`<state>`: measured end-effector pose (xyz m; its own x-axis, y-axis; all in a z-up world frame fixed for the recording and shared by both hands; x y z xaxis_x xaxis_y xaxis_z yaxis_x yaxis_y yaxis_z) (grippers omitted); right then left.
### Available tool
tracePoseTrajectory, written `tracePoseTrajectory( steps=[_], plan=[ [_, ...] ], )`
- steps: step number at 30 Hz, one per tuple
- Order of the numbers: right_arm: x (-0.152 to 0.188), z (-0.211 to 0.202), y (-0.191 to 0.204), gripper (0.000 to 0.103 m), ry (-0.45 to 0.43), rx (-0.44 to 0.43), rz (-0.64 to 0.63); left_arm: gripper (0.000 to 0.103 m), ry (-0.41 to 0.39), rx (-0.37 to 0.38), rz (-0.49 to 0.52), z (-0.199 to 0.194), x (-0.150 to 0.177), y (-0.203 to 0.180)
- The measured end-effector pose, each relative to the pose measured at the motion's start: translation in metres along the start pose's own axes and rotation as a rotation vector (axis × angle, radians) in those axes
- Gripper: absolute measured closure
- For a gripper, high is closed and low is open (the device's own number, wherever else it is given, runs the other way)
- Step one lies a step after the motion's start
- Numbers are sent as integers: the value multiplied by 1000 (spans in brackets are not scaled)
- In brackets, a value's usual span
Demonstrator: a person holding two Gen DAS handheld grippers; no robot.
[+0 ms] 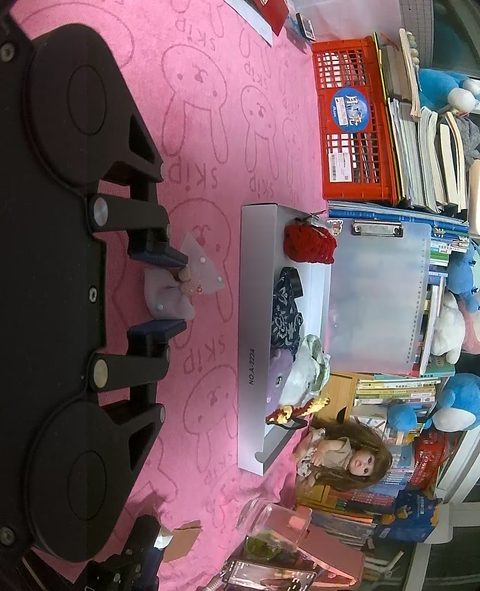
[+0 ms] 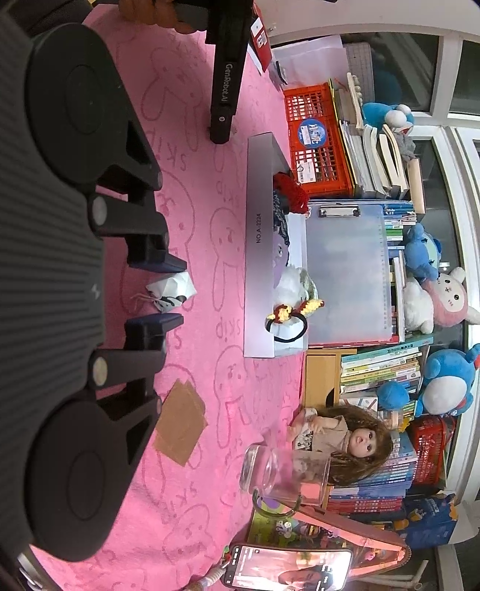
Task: Organize objects
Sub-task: 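Lift the white bow and small white item toward the white box with both grippers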
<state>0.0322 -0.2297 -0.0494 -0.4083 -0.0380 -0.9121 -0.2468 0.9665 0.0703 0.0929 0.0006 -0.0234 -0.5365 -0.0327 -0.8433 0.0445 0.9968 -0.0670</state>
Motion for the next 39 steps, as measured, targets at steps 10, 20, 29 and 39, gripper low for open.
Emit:
tracePoseTrajectory(
  steps=[10,20,29,39],
  plan=[
    [-5,0,0,76,-14,6,-15,75,-17,14,6,-6,-5,-5],
    [-17,6,1,75,-18,35,-26,75,-35,18,3,-9,-14,-6],
    [-31,14,-6,76,-13,57,23,75,-59,11,7,-6,-31,-6],
    [-57,23,-8,76,-46,39,34,75,-81,4,4,2,-52,-4]
  ],
)
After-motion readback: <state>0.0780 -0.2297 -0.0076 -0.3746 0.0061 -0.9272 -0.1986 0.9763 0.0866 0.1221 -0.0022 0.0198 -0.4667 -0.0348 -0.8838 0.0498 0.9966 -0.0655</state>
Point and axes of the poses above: each gripper's, at about its wrist camera, not at the fingertips, and z roughly the way its jaws point, y to its left, x to its underside, the point moved 3 cm from there along z, roughly the way its jaws point, and after that the axes turned 3 degrees about -x, right-handed, at the moved point
